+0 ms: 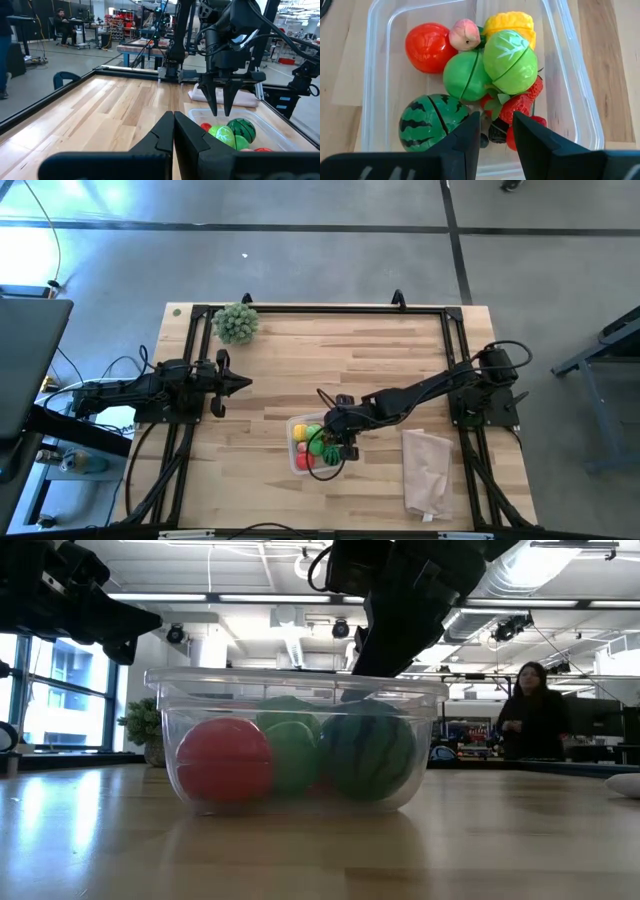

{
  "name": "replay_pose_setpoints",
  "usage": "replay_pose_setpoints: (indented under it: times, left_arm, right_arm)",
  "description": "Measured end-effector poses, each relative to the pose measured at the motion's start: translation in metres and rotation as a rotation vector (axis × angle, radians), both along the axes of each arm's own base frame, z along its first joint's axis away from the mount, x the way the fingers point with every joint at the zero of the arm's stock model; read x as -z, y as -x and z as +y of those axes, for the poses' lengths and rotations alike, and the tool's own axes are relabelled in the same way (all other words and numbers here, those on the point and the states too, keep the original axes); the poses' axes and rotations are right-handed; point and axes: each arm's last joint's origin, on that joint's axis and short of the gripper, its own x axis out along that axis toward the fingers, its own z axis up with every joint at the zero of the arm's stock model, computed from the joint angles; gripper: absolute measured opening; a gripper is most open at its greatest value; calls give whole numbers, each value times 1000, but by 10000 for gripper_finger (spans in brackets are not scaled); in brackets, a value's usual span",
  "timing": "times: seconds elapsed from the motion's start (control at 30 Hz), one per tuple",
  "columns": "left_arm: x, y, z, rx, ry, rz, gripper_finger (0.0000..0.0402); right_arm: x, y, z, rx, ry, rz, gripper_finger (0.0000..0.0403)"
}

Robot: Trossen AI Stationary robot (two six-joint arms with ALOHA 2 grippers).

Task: Pick and placing Produce into tupperware
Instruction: Return to Home Position

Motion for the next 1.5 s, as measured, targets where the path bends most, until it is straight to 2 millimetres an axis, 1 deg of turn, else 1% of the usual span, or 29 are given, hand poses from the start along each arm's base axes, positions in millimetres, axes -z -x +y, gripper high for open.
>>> replay_pose_setpoints:
  times: [0.1, 0.17, 0.27, 0.37, 0.47, 0.6, 0.67, 0.8, 0.93, 1.07, 1.27, 1.37, 1.5]
  left_arm:
    - [0, 0, 0, 0, 0, 0, 1]
    - [0, 0, 0, 0, 0, 0, 1]
    - [0, 0, 0, 0, 0, 1, 1]
    - [0, 0, 0, 0, 0, 0, 1]
    - [0, 0, 0, 0, 0, 0, 1]
    - [0, 0, 0, 0, 0, 0, 1]
    - [0, 0, 0, 0, 0, 0, 1]
    - [0, 0, 0, 0, 0, 0, 1]
    - [0, 0, 0, 0, 0, 0, 1]
    - [0, 0, 0, 0, 0, 0, 1]
    - [0, 0, 0, 0, 0, 0, 1]
    - [0, 0, 0, 0, 0, 0, 1]
    - [0, 0, 0, 0, 0, 0, 1]
  right_arm:
    - [-1, 0, -1, -3, -1, 6, 108]
    - [-6, -3, -1, -16, 9, -12, 108]
    - [-18, -6, -2, -23, 69, -31, 103]
    - [-36, -3, -4, -23, 147, -30, 91]
    - [-57, 9, -10, 2, 229, -43, 75]
    - [-86, 32, -19, 70, 340, -61, 56]
    - [-99, 42, -23, 96, 366, -81, 47]
    - [-119, 61, -28, 107, 387, -101, 33]
    - [-133, 86, -36, 156, 432, -78, 19]
    - [-139, 118, -46, 225, 457, -93, 6]
    - [-137, 163, -65, 327, 445, -156, 2]
    - [-130, 184, -75, 379, 426, -185, 1]
    - [-115, 205, -86, 424, 383, -240, 0]
